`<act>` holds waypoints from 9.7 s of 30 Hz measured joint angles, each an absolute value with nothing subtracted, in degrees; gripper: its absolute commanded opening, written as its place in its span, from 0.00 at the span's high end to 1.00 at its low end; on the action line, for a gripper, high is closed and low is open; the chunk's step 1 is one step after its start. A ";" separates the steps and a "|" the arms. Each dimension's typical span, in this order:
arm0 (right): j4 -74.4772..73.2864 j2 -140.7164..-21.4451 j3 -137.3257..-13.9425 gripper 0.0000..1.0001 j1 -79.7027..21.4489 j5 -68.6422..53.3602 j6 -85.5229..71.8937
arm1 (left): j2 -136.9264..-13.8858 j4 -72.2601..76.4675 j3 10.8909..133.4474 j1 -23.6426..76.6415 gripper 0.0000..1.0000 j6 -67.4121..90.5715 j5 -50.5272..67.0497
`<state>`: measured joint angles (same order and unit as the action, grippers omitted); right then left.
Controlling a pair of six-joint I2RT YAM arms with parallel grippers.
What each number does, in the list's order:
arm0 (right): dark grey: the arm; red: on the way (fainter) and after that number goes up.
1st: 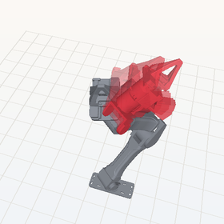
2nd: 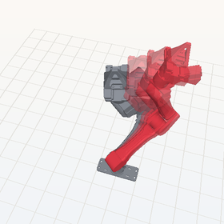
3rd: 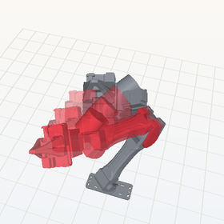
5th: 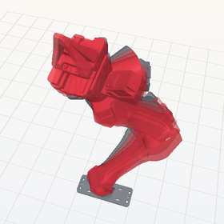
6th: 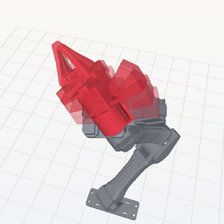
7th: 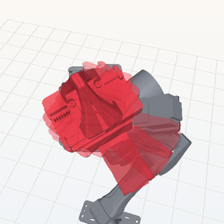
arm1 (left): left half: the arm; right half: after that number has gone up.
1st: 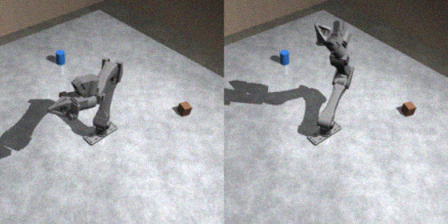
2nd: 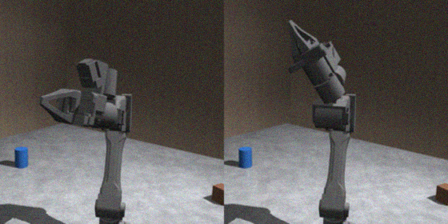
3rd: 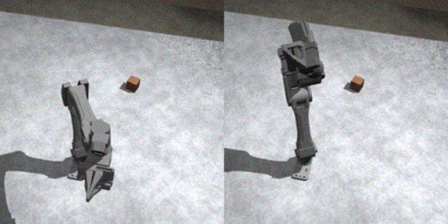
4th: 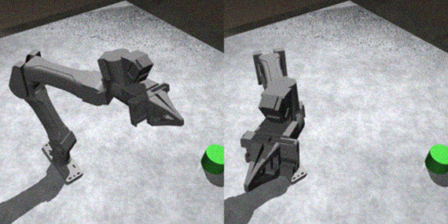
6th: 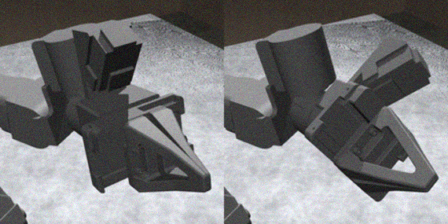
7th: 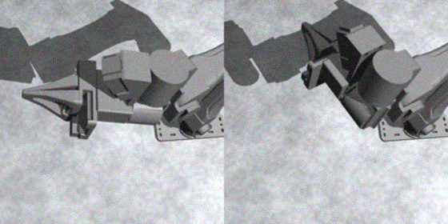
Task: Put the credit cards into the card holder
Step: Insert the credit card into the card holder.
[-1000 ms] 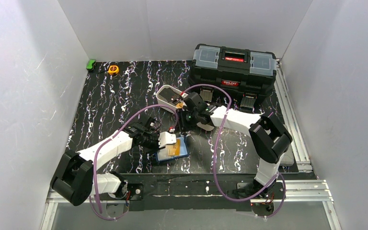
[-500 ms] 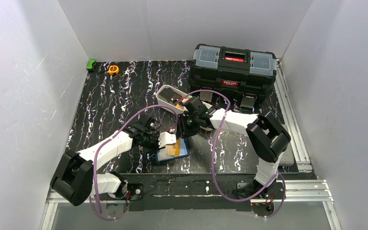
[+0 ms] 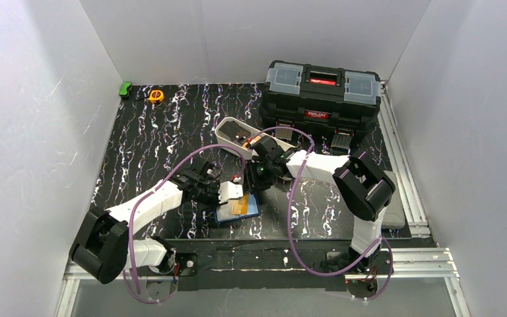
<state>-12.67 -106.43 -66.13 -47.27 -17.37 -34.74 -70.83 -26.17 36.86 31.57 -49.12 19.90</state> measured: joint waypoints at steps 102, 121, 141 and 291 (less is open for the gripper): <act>-19.07 -105.80 -69.58 0.57 -48.90 -18.85 -31.79 | -69.14 -25.76 35.97 31.57 0.93 -49.04 19.90; -17.80 -106.76 -68.73 0.56 -49.15 -19.59 -32.82 | -69.10 -25.76 35.97 31.57 0.94 -49.04 19.90; -18.28 -108.36 -69.84 0.57 -51.96 -19.46 -32.77 | -69.10 -25.76 35.97 31.57 0.96 -49.04 19.90; -13.13 -107.26 -66.26 0.65 -51.40 -24.58 -32.60 | -67.64 -26.44 35.35 31.57 1.00 -48.40 19.94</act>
<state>-13.13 -107.26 -66.26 -51.40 -24.58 -32.60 -67.64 -26.44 35.35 31.57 -48.40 19.94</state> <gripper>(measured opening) 0.347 0.030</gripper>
